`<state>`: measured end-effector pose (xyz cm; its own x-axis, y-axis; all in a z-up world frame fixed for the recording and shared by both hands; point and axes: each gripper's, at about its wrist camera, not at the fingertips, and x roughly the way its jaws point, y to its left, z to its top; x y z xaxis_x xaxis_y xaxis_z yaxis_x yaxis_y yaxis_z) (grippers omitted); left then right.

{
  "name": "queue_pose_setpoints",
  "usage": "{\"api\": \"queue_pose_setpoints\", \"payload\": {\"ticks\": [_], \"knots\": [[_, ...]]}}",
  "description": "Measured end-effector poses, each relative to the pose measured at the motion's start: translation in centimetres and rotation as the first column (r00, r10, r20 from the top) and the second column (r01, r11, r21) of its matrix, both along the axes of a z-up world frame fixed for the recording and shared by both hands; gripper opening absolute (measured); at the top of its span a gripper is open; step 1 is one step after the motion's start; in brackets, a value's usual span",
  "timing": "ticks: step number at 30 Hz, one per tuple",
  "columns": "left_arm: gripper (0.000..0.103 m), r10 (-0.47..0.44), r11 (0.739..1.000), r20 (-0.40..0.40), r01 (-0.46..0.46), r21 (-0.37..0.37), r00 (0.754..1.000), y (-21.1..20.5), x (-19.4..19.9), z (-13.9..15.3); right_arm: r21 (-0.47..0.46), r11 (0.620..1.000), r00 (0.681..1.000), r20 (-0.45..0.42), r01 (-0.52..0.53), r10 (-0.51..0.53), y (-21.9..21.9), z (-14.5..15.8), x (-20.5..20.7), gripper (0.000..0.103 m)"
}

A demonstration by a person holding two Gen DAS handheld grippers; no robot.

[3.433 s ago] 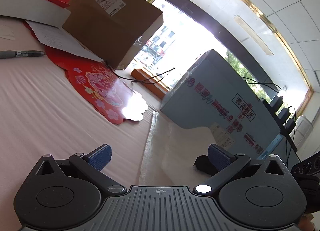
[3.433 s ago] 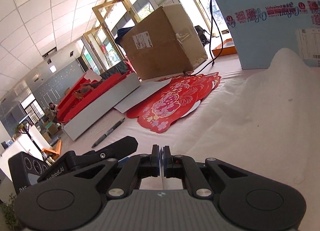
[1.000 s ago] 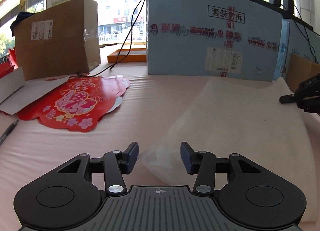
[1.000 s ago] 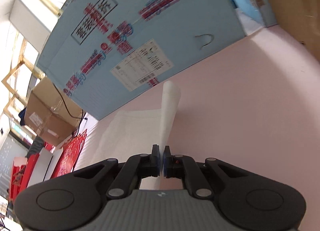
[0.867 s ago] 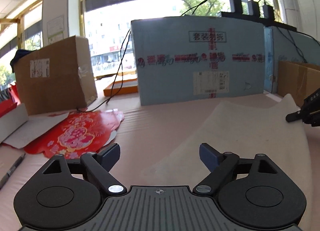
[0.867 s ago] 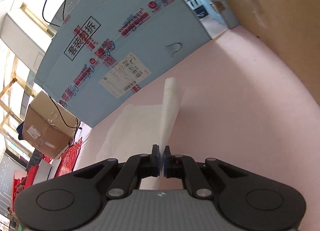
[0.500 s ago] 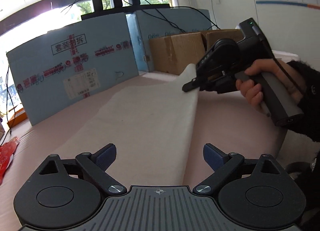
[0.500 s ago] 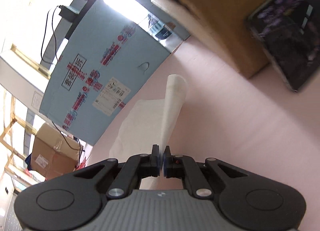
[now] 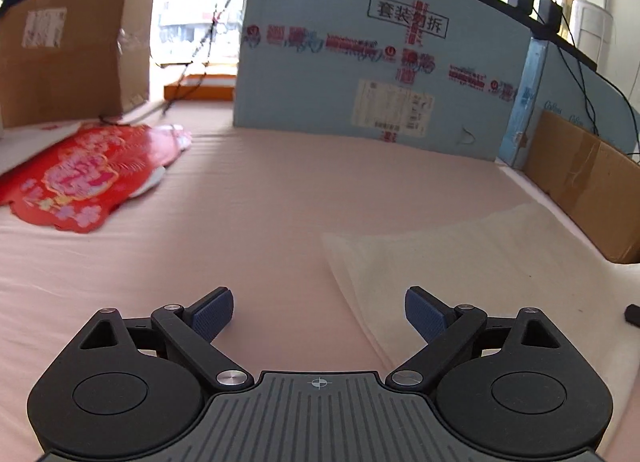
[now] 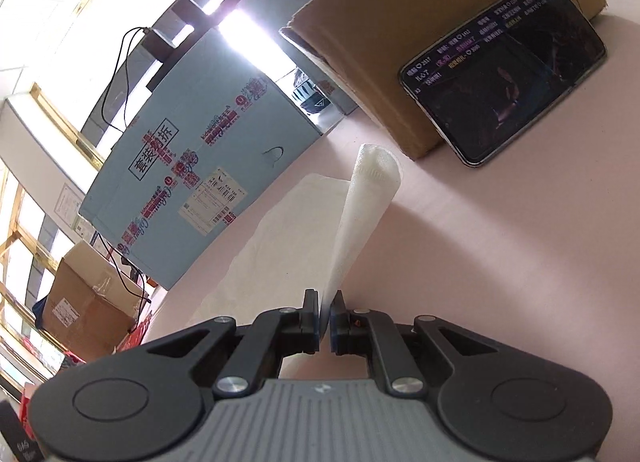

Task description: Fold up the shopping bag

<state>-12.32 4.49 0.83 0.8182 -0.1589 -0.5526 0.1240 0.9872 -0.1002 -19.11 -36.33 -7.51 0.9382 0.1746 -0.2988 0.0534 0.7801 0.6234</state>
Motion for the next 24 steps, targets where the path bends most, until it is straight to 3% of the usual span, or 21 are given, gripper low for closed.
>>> {"api": "queue_pose_setpoints", "payload": {"ticks": [1, 2, 3, 5, 10, 12, 14, 16, 18, 19, 24], "knots": [[0.090, -0.015, 1.000, -0.022, 0.015, -0.006, 1.000, -0.1, 0.6, -0.1, -0.017, 1.000, 1.000, 0.003, -0.002, 0.002, 0.2, 0.0, 0.0, 0.007], [0.077, -0.029, 1.000, -0.044, 0.029, -0.011, 0.999, -0.2, 1.2, -0.2, -0.035, 0.999, 1.000, 0.007, -0.005, 0.005, 0.4, 0.1, -0.1, 0.007], [0.072, -0.052, 0.999, -0.060, 0.052, -0.013, 0.997, -0.4, 1.7, -0.3, -0.042, 0.999, 1.000, 0.009, -0.007, 0.008, 0.5, 0.1, -0.2, 0.007], [0.054, -0.100, 0.994, -0.063, 0.103, 0.038, 0.993, -1.5, 2.5, -0.2, -0.041, 0.999, 0.999, 0.006, -0.032, 0.032, 0.8, 0.0, -0.4, 0.006], [0.051, -0.134, 0.974, -0.036, 0.139, 0.178, 0.990, -2.1, 3.9, -0.2, -0.027, 0.991, 0.991, -0.018, -0.131, 0.131, 1.6, 0.0, -1.1, 0.005], [0.053, -0.137, 0.965, -0.016, 0.137, 0.225, 0.990, -2.2, 4.0, 0.0, -0.032, 0.982, 0.983, -0.025, -0.184, 0.183, 1.8, 0.2, -1.5, 0.008], [0.072, -0.115, 0.960, 0.028, 0.104, 0.261, 0.993, -2.2, 3.5, 0.6, -0.056, 0.972, 0.973, -0.032, -0.230, 0.228, 1.8, 0.4, -2.0, 0.015], [0.078, -0.121, 0.958, 0.086, 0.094, 0.272, 0.989, -2.3, 2.4, 1.4, -0.089, 0.971, 0.975, -0.030, -0.220, 0.218, 1.2, 0.8, -2.8, 0.026], [0.083, -0.143, 0.953, 0.135, 0.100, 0.286, 0.980, -3.0, 0.6, 2.0, -0.122, 0.976, 0.983, -0.021, -0.182, 0.181, 0.3, 1.2, -3.9, 0.040], [0.087, -0.163, 0.950, 0.157, 0.113, 0.291, 0.974, -3.5, -0.6, 2.2, -0.171, 0.979, 0.994, -0.007, -0.110, 0.111, -0.3, 1.6, -5.0, 0.050], [0.094, -0.305, 0.923, 0.244, 0.223, 0.315, 0.921, -7.7, -6.3, 2.2, -0.334, 0.936, 0.993, 0.074, 0.109, -0.089, -1.4, 2.6, -6.7, 0.053]]}}
